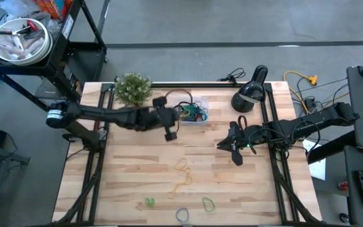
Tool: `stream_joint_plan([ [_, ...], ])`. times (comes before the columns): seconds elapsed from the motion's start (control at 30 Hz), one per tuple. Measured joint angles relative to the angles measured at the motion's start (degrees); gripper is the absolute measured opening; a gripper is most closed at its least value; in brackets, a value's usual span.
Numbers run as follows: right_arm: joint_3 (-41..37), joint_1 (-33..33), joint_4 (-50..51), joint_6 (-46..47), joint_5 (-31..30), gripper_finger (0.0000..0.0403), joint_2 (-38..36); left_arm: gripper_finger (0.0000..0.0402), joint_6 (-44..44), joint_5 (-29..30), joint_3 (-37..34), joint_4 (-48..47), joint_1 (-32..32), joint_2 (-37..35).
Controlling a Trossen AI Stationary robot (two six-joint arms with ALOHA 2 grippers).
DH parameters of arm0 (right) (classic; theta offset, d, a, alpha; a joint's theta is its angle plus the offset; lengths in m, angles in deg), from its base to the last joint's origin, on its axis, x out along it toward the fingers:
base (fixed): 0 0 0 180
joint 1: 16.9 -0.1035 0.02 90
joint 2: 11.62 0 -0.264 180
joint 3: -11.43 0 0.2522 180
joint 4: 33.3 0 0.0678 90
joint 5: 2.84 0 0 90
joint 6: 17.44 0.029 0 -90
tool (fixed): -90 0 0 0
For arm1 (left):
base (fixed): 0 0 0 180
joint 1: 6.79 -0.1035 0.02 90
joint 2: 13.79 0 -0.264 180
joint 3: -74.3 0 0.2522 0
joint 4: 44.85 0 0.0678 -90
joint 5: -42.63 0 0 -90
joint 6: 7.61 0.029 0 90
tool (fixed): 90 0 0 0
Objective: Pick and place rubber bands into bin
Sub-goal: Put the yellow rubberband into the transparent bin
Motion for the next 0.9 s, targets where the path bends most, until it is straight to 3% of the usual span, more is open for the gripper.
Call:
stream_joint_plan([
  [0.43, 0.0, 0.0, 0.0, 0.2, -1.2, 0.0059, 0.0, 0.0, 6.1, -1.3, 0.1, 13.5, -9.0, 7.6],
  [0.7, 0.0, 0.0, 0.0, 0.3, -1.2, 0.0059, 0.0, 0.0, 5.9, -5.1, 0.9, 14.2, -12.1, 14.8],
  [0.9, 0.0, 0.0, 0.0, 0.4, -1.2, 0.0059, 0.0, 0.0, 5.8, -6.4, 1.1, 14.0, -12.4, 16.3],
])
